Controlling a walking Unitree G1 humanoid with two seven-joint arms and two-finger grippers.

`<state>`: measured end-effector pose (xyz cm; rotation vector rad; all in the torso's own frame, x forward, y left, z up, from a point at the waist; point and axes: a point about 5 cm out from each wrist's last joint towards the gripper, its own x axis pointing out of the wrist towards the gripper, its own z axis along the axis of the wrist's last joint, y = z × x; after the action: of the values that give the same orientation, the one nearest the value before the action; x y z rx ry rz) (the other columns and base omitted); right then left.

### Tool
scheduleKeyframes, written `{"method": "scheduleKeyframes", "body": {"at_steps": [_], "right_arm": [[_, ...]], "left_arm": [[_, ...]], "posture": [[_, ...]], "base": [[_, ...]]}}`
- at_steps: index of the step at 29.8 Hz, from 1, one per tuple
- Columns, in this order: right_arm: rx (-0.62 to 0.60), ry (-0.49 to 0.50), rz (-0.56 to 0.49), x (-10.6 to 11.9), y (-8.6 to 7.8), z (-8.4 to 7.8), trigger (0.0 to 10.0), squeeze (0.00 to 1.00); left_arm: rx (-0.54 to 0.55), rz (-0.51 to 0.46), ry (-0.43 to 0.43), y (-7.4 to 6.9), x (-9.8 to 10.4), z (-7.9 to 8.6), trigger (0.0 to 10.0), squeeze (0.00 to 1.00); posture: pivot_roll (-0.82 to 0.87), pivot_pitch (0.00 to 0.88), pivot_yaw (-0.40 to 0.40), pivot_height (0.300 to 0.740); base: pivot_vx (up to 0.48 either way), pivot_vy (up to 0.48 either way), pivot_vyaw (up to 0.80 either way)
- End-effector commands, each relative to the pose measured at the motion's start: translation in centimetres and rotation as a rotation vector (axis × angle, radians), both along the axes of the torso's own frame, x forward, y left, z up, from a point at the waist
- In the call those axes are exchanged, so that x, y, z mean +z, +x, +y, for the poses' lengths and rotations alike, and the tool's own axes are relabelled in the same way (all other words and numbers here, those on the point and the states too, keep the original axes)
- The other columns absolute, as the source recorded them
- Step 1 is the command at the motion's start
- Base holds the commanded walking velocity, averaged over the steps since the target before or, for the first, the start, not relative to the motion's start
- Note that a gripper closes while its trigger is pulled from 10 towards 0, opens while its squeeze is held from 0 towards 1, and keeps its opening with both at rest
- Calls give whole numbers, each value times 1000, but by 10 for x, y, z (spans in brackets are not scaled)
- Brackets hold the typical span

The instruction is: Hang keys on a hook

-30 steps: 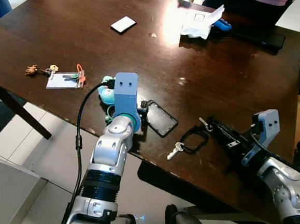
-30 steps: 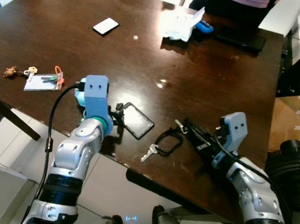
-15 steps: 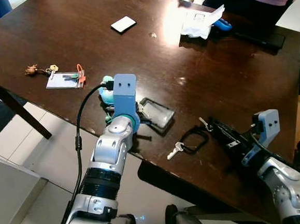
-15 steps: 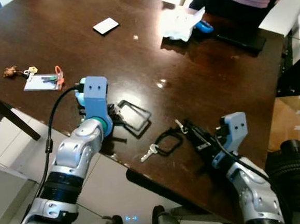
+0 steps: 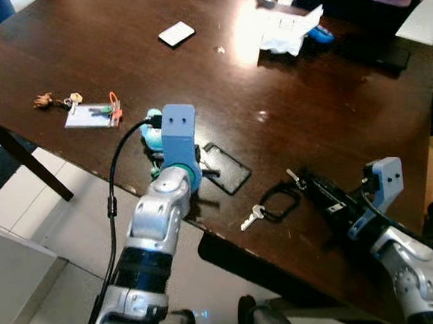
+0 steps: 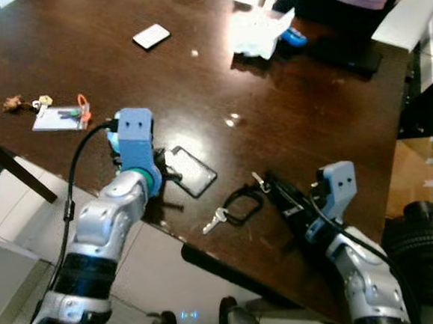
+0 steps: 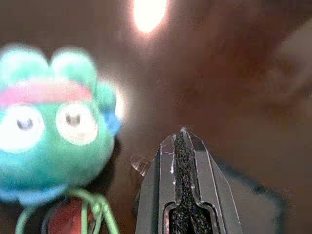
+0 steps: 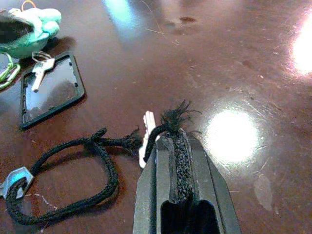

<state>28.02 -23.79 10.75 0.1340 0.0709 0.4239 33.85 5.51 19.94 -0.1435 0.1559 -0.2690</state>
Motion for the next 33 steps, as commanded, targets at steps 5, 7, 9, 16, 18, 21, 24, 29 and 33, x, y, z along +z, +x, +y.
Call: {"method": "scheduleKeyframes", "body": {"at_steps": [5,7,9,16,18,21,24,29,33], "right_arm": [[-50,35,240,-51,-22,-1,10000,0],[-47,38,239,-51,-21,1,10000,0],[-42,41,236,-51,-19,3,10000,0],[-35,43,233,-50,-16,5,10000,0],[-33,43,233,-50,-15,6,10000,0],[-31,41,236,-50,-15,6,10000,0],[-30,37,239,-51,-15,6,10000,0],[-29,33,243,-52,-16,6,10000,0],[-24,27,250,-52,-17,6,10000,0]], "left_arm": [[-147,-202,-49,-24,34,2,10000,0],[-159,-251,-23,-28,40,5,10000,0],[-163,-269,25,-30,38,6,10000,0],[-140,-231,120,-27,25,3,10000,0],[-130,-178,143,-23,14,-2,10000,1000],[-130,-102,147,-20,0,-12,10000,1000],[-141,-38,145,-18,-11,-22,10000,1000],[-147,77,122,-22,-24,-41,10000,1000],[-48,160,86,-13,-30,-42,10000,0]], "posture": [[8,221,106,740],[11,220,105,740],[14,215,102,740],[19,215,99,740],[18,215,97,740],[16,217,95,740],[11,220,93,740],[7,225,95,740],[4,235,96,740]], "base": [[0,0,0],[0,0,0],[0,0,0],[0,0,0],[0,0,0],[0,0,0],[0,0,0],[0,0,0],[0,0,0]]}}
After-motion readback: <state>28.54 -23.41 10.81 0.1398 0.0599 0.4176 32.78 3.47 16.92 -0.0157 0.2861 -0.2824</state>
